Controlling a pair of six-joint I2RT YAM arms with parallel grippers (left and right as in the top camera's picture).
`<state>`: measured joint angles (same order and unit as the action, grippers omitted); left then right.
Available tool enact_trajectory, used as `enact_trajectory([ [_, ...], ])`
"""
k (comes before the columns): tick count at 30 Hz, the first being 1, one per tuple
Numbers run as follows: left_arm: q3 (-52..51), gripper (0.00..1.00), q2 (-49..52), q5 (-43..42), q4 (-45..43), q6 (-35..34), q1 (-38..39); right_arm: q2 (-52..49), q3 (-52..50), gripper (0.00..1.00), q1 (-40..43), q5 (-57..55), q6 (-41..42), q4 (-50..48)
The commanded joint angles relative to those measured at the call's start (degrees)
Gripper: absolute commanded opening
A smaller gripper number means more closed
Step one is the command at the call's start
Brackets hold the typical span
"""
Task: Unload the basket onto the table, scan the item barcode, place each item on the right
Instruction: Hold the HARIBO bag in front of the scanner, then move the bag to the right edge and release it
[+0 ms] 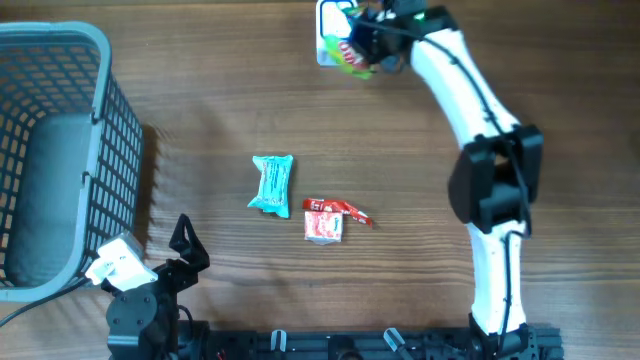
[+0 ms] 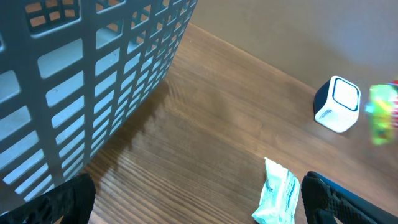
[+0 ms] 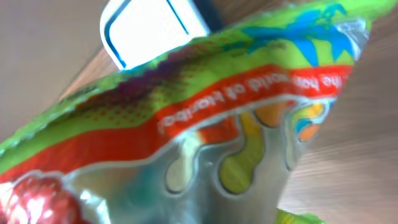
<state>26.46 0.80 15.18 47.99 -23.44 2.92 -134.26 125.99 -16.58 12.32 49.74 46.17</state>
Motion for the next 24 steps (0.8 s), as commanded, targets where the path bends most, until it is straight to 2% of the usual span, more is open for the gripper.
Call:
enact_trajectory([
  [1, -0.22, 1.00, -0.37, 0.55, -0.11, 0.68, 0.20, 13.05, 2.75, 0.04, 7.80, -20.55, -6.73, 17.25],
  [2, -0.22, 1.00, -0.37, 0.55, -0.11, 0.68, 0.20, 14.49, 2.75, 0.05, 14.49, -29.38, -6.73, 24.85],
  [4, -0.22, 1.00, -0.37, 0.55, -0.11, 0.68, 0.20, 14.34, 2.10, 0.05, 21.22, -31.85, -8.13, 27.32],
  [10, -0.22, 1.00, -0.37, 0.55, -0.11, 0.68, 0.20, 8.74, -3.19, 0.05, 40.61, -31.32, -16.94, 20.46],
  [11, -0.22, 1.00, -0.37, 0.55, -0.11, 0.68, 0.20, 6.34, -3.50, 0.08, 43.19, -31.12, -18.18, 19.50],
  [14, -0.22, 1.00, -0.37, 0.55, -0.11, 0.68, 0.20, 1.79, -3.50, 0.18, 46.05, -31.23, -22.29, 17.90],
  [17, -0.22, 1.00, -0.37, 0.52, -0.11, 0.68, 0.20, -0.22, -3.50, 0.17, 48.06, -33.48, -22.51, 17.35],
  [18, -0.22, 1.00, -0.37, 0.55, -0.11, 0.68, 0.20, 0.00, -3.39, 0.23, 48.83, -33.92, -22.60, 16.90],
  [19, -0.22, 1.00, -0.37, 0.55, -0.11, 0.68, 0.20, 0.68, -3.21, 0.61, 49.29, -33.90, -22.69, 17.11],
  [20, -0.22, 1.00, -0.37, 0.55, -0.11, 0.68, 0.20, 1.51, -3.21, 0.76, 49.44, -33.57, -22.71, 17.27],
  [22, -0.22, 1.00, -0.37, 0.55, -0.11, 0.68, 0.20, 3.91, -3.21, 0.97, 49.31, -27.52, -22.73, 17.29],
  [24, -0.22, 1.00, -0.37, 0.55, -0.11, 0.68, 0.20, 7.37, -3.21, 0.99, 48.43, -12.46, -22.73, 17.86],
])
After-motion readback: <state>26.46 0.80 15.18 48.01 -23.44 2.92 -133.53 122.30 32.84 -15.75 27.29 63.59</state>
